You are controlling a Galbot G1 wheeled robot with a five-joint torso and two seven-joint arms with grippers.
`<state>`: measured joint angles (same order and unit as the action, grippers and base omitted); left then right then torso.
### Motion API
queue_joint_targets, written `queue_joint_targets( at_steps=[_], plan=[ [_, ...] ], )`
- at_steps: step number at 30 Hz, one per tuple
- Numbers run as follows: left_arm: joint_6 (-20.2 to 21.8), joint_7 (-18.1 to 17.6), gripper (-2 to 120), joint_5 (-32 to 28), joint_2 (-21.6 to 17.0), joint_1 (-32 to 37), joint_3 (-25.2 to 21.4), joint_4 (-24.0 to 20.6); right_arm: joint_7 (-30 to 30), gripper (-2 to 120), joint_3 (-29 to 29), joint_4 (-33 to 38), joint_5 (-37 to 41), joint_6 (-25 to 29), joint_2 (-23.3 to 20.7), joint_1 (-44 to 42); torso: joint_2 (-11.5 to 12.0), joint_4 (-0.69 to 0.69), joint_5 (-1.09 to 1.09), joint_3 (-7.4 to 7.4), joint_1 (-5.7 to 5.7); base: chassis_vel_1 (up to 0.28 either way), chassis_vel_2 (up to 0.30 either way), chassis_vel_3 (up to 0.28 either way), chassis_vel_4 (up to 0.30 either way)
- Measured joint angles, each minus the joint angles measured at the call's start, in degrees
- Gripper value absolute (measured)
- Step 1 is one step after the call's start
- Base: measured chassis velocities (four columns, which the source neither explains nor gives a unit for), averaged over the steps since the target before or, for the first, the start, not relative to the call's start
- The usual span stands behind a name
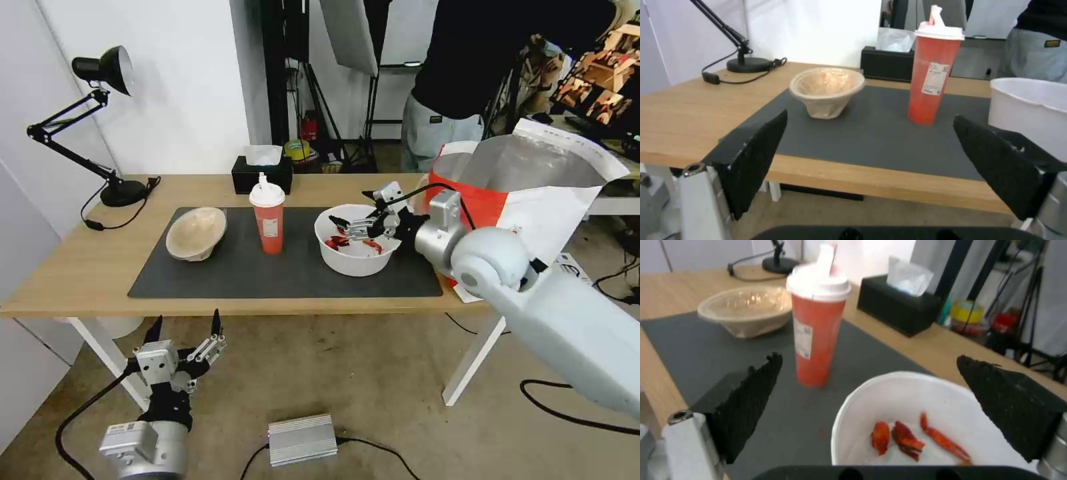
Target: Pick up the trash from the table and place it into the takeout bag.
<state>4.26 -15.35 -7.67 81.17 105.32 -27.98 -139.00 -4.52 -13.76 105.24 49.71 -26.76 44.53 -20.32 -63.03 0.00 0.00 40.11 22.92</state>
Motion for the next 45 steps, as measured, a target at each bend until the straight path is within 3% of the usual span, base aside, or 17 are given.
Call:
queue_joint_targets(
  at_steps=[21, 45],
  plan=[
    [0.0, -0.1, 100, -0.2, 0.6, 0.7, 0.1, -0.3, -8.9, 100, -6.9, -6.3, -2.2, -5.6, -0.2, 7.6, 0.0, -0.01, 0.00, -0.01, -0.01, 0.000, 0.000, 0.000, 0.000],
    [-0.5, -0.2, 100, 0.7, 1.7, 1.5, 0.7, -1.1, -13.7, 100, -10.6, -8.7, -5.4, -6.7, -2.1, 9.8, 0.0, 0.00, 0.00, 0.00, -0.01, 0.000, 0.000, 0.000, 0.000]
  ],
)
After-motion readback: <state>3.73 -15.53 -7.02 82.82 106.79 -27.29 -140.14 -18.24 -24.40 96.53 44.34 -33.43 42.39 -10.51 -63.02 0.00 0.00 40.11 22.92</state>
